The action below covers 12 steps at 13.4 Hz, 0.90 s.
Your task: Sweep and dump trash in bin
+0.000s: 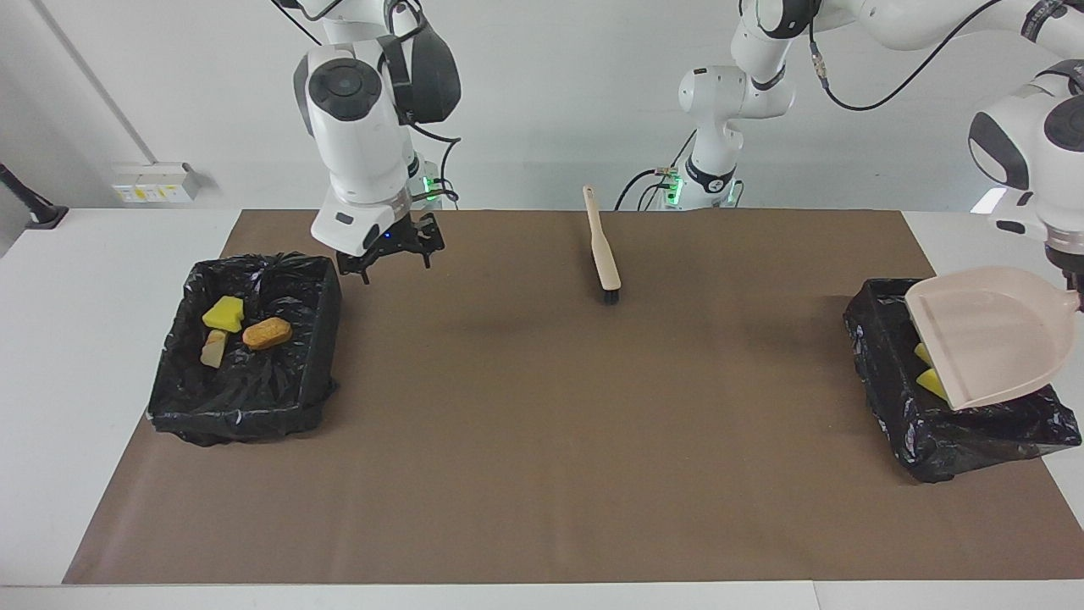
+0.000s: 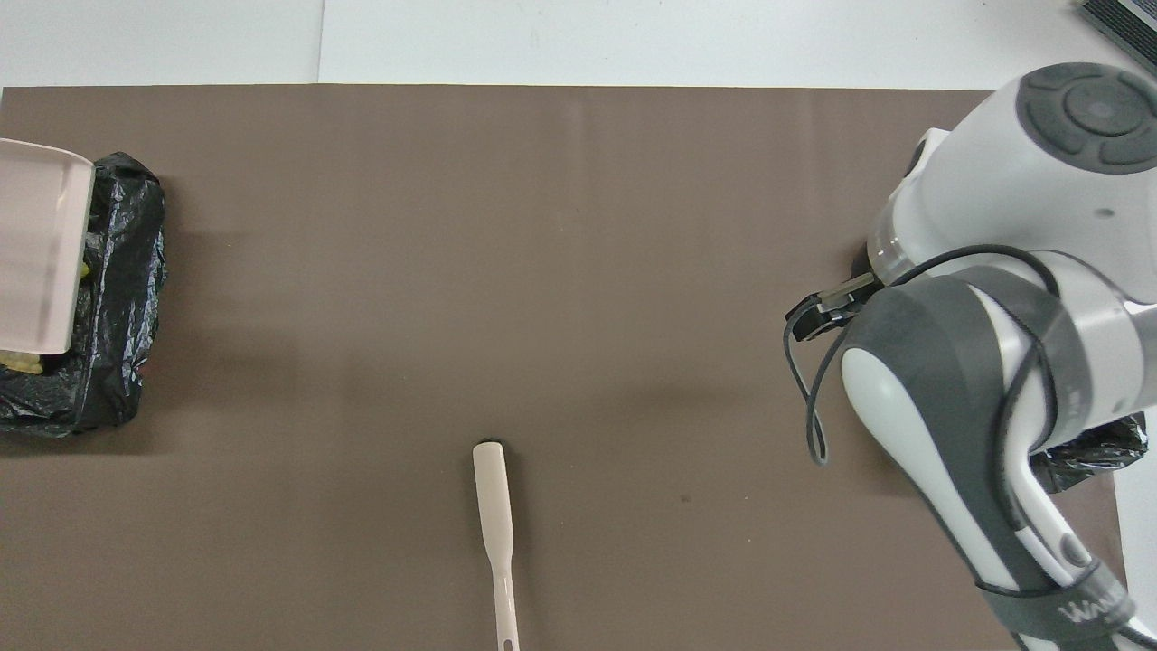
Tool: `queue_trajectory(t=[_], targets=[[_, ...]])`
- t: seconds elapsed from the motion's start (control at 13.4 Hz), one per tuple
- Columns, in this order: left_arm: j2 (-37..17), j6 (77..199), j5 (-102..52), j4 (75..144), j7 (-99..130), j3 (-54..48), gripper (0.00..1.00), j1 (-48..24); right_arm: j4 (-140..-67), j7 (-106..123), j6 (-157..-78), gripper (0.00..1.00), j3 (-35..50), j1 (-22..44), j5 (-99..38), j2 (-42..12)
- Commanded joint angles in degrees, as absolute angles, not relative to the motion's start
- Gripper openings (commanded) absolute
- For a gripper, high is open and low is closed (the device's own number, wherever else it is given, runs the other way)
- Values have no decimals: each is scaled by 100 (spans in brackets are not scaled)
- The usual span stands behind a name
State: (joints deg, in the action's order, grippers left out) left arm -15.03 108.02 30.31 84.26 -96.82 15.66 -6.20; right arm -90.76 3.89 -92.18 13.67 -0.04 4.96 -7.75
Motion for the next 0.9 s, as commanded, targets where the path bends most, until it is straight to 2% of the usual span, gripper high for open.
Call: queue_trajectory(t=[0.0,0.15,0.45,0.82], targets=[[-1362,10355,2638,8428,-8960,1224,0,-641,-9044,501,-9342,100,1450,-359,606,-738],[-1371,10082,2462,8481,-7758,758,0,-642,-9044,510,-9509,100,1468,-579,598,-738],[-1468,9976,1934,8841,-5718,133,0,-668,-9044,457,-9641,100,1468,-598,484,-712],[-1783,10089,1065,9044,-2416,-701,0,-773,-9070,483,-9668,100,1389,-887,466,-712]])
